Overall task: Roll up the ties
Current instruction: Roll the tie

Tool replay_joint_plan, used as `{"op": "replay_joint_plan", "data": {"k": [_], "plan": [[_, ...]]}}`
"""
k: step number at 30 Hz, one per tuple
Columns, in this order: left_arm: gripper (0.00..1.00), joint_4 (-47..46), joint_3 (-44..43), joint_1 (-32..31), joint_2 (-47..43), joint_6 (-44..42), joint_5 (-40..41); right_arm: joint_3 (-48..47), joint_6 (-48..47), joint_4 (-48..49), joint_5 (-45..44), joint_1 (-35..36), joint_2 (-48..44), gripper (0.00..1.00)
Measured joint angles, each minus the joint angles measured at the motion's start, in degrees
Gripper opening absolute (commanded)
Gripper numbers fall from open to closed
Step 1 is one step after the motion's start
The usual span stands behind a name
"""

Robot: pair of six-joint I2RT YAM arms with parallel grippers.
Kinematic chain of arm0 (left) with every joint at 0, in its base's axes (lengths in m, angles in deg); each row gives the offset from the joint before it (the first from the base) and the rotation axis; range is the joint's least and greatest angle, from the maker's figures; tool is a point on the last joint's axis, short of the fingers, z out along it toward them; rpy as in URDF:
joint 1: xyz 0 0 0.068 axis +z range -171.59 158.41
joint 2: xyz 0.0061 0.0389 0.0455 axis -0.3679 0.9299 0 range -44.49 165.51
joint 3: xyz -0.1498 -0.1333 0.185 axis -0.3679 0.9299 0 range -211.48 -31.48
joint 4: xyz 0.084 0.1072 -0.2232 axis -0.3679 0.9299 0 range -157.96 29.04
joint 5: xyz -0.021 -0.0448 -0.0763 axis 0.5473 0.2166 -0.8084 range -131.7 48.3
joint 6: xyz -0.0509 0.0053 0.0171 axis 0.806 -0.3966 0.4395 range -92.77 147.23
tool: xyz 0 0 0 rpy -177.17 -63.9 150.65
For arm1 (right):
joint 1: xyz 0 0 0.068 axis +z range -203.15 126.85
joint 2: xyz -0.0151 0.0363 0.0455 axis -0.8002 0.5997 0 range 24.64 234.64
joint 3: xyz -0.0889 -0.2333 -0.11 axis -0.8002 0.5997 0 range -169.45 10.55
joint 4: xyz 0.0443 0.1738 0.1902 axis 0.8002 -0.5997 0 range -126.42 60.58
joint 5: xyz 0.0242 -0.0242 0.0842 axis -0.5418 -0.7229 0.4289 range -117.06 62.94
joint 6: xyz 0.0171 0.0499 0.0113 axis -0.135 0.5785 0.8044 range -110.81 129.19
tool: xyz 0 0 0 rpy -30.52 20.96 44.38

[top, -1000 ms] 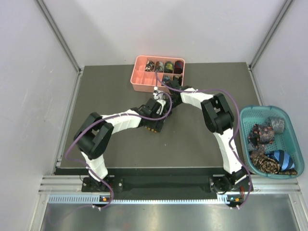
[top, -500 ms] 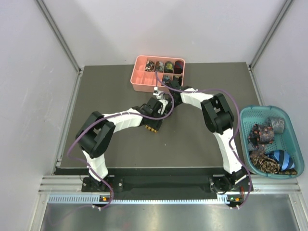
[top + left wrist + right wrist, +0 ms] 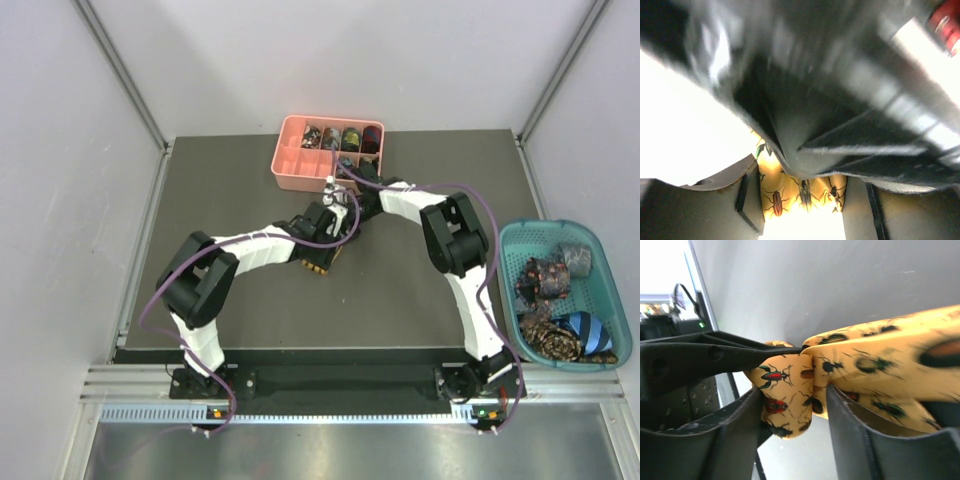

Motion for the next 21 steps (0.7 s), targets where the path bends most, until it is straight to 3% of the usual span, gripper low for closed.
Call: {"op": "replay_joint_plan", "data": {"k": [6, 21], "plan": [[0.36, -0.02, -0.26, 0.13, 0.28, 0.74, -0.04, 1.97, 4.17, 4.11, 1.62, -1.70, -0.37, 0.52], [0.34, 1.40, -1.90, 0.15, 1.31, 0.92, -0.20, 17.25, 17.07, 22.77, -2.16, -7.28, -8.22, 0.55]]}}
